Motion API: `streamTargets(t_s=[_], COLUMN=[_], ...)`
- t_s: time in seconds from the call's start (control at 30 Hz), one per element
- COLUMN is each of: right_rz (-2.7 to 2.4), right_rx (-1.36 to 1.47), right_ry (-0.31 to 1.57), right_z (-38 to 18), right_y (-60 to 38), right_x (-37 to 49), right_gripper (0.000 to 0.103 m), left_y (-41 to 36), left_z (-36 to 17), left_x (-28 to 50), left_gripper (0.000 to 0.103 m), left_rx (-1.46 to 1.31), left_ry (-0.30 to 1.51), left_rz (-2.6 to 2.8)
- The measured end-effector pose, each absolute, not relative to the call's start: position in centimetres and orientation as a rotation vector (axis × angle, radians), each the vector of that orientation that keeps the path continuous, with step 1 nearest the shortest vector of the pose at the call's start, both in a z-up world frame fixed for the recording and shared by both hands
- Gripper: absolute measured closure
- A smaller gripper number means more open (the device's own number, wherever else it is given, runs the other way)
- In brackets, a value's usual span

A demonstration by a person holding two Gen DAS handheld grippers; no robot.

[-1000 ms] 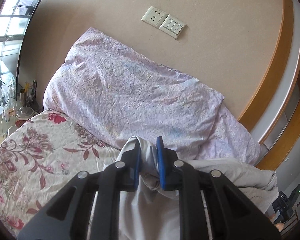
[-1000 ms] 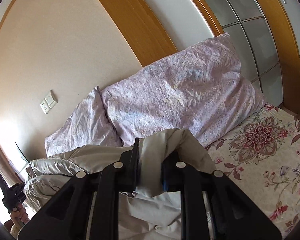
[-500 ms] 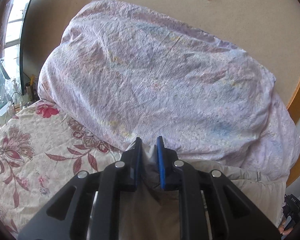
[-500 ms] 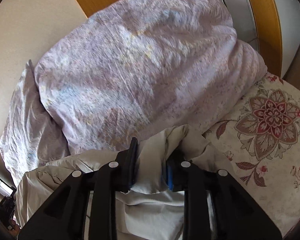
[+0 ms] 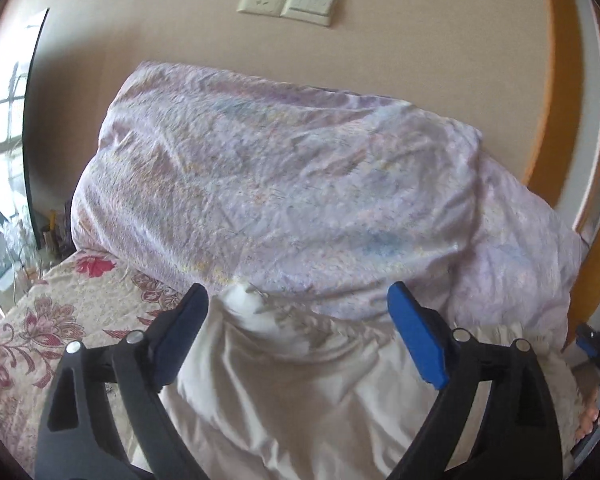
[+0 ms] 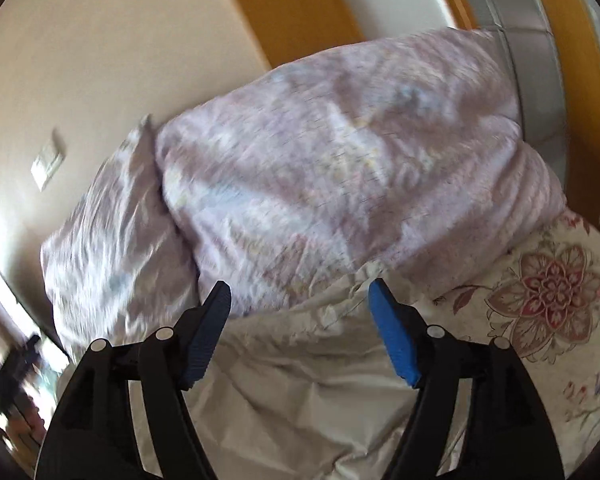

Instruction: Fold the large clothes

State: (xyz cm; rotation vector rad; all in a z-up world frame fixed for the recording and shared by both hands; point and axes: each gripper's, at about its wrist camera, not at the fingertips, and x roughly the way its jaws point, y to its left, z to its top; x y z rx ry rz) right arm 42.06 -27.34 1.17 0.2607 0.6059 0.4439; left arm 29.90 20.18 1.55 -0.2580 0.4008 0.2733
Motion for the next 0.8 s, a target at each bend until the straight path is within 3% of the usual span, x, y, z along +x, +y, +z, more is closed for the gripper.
streamTargets(t_s=[0.37,0.53,0.8], right_rz=[0.572,0.498,0.442], right_rx=[-0.074,-0.161,-0.077], right_ry=[0.66,0.719,0.828], right_z=[-1.4,-3.0,-5.6], right_y=[-17.4,-14.9,-14.8], right_x=[37.4,39.8,43.5], right_gripper=[0.036,0.036,0.032], left_y=[10.7,10.1,12.1], left_z=[-2.4,-4.4,-6.0], left_x=[29.9,33.9,38.5], left_gripper=[0.009,0.009,0.003], left_rx=[-0.055,0.008,-0.055], left_ry=[0.492,0.578,0.665], left_rz=[0.175,0.273,0.337])
